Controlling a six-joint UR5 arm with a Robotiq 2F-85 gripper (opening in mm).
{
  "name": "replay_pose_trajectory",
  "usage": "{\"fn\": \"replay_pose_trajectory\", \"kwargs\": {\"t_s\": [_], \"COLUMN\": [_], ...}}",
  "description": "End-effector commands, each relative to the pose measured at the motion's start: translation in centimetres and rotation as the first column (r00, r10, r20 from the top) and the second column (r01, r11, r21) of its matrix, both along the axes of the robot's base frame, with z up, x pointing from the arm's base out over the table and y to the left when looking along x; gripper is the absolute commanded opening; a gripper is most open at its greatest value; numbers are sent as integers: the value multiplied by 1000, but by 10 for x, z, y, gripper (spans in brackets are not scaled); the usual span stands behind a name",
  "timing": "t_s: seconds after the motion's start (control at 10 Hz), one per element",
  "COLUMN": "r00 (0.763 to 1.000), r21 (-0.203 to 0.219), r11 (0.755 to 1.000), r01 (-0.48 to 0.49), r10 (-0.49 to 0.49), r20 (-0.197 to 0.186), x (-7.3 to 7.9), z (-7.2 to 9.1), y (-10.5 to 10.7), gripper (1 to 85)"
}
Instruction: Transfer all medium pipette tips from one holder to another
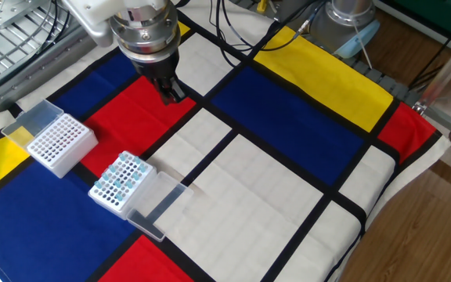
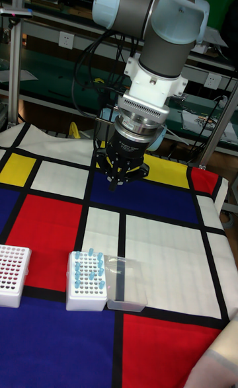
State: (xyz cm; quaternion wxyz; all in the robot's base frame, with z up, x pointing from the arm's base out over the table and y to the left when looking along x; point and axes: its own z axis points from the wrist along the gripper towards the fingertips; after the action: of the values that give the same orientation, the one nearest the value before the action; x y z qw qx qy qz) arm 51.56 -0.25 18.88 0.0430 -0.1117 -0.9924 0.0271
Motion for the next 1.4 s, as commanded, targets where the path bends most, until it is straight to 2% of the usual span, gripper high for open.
{"fn": "replay_pose_trajectory", "kwargs": {"t_s": [0.0, 0.3, 0.5, 1.3], "r00": [1000, 999, 1000, 999], "r21": [13, 17, 13, 15], "r11": [1000, 999, 1000, 999], "r01": [2, -41, -11, -38], "r10": [-2, 41, 10, 38], "r20": [1, 1, 1, 0], "x": [0, 0, 0, 0], "z": [1, 1, 1, 1], "y": [3, 3, 3, 3], "gripper": [10, 10, 10, 10]}}
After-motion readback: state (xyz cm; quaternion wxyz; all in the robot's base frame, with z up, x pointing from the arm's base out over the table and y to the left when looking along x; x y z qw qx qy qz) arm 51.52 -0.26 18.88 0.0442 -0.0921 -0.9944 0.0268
